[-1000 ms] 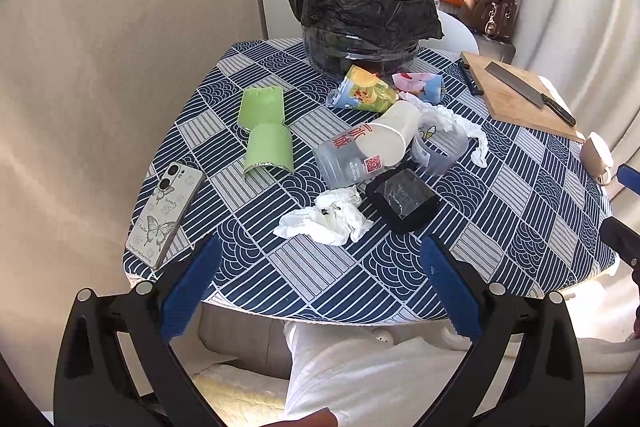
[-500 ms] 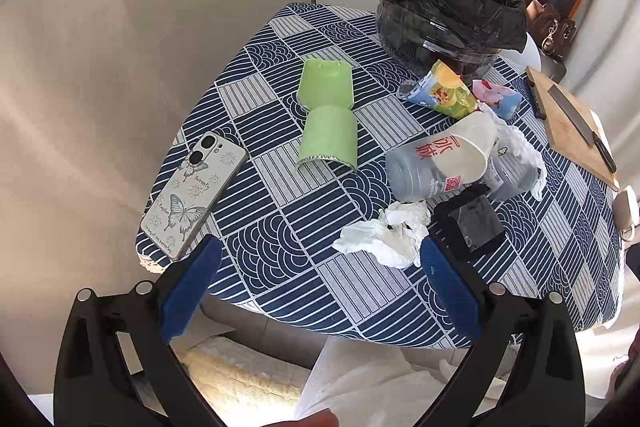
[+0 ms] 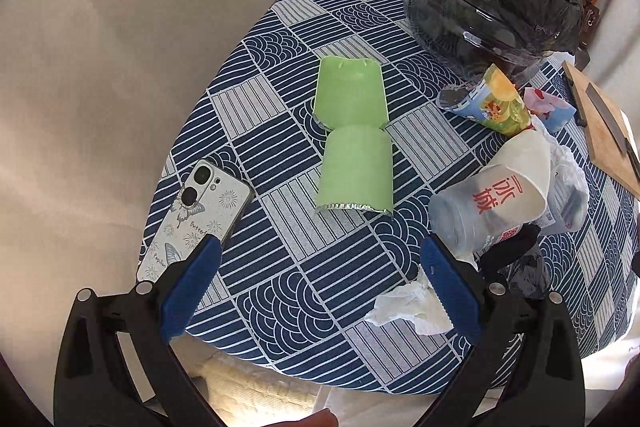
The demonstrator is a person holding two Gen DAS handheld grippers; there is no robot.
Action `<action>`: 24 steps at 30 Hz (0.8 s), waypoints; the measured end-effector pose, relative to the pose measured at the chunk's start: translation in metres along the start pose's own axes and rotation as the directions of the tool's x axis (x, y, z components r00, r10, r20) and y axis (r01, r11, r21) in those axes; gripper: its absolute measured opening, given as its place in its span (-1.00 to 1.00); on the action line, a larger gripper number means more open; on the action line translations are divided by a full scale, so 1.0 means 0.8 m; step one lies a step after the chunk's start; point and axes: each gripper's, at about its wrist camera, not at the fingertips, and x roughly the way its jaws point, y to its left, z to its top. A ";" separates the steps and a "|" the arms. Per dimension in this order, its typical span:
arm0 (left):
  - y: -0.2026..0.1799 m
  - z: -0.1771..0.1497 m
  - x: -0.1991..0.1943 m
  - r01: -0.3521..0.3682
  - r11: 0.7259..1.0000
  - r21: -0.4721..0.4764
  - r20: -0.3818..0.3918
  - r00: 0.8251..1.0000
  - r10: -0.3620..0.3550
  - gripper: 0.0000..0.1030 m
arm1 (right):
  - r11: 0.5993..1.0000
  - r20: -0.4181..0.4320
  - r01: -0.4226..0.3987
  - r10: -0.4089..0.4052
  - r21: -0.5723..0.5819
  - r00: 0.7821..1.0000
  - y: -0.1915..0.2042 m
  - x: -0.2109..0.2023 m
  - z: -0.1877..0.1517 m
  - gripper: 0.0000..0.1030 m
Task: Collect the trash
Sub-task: 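Reach the left tool to the green cup while the right tool reaches the clear bowl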
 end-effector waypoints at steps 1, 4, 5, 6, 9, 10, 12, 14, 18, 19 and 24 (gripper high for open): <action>-0.001 0.004 0.007 -0.003 1.000 0.001 -0.007 1.000 0.003 0.89 | 1.000 -0.003 0.001 -0.001 -0.008 1.000 0.001 0.006 0.003 0.85; -0.002 0.013 0.025 -0.008 1.000 -0.002 -0.034 0.999 0.008 0.89 | 1.000 -0.036 -0.004 0.003 -0.028 0.999 0.003 0.026 0.013 0.85; -0.004 0.016 0.031 -0.007 1.000 -0.004 -0.044 0.999 0.007 0.89 | 1.000 -0.046 -0.011 0.009 -0.029 0.999 0.003 0.032 0.016 0.85; -0.004 0.019 0.037 -0.006 1.000 -0.003 -0.055 0.998 0.006 0.89 | 0.999 -0.060 -0.015 0.014 -0.030 0.998 0.002 0.040 0.019 0.85; -0.006 0.027 0.054 -0.014 1.000 0.010 -0.079 0.997 0.015 0.89 | 0.999 -0.096 -0.026 0.022 -0.037 0.995 0.002 0.061 0.026 0.85; -0.007 0.029 0.060 -0.015 1.000 0.017 -0.086 0.996 0.017 0.89 | 0.999 -0.109 -0.029 0.025 -0.038 0.994 0.002 0.068 0.028 0.85; -0.011 0.034 0.069 -0.013 0.999 0.034 -0.101 0.995 0.016 0.89 | 0.999 -0.131 -0.034 0.028 -0.042 0.991 0.003 0.081 0.030 0.85; -0.014 0.037 0.077 -0.009 0.999 0.048 -0.113 0.993 0.014 0.89 | 0.998 -0.155 -0.033 0.025 -0.051 0.988 0.004 0.094 0.032 0.85; -0.022 0.043 0.093 0.001 0.998 0.069 -0.132 0.991 0.009 0.89 | 0.998 -0.192 -0.028 0.016 -0.059 0.981 0.000 0.115 0.034 0.85; -0.024 0.045 0.096 0.004 0.997 0.073 -0.137 0.990 0.006 0.89 | 0.998 -0.201 -0.028 0.016 -0.057 0.980 -0.002 0.120 0.034 0.85; -0.033 0.053 0.118 0.010 0.995 0.095 -0.162 0.987 0.006 0.89 | 0.997 -0.235 -0.042 0.027 -0.058 0.972 -0.008 0.140 0.038 0.85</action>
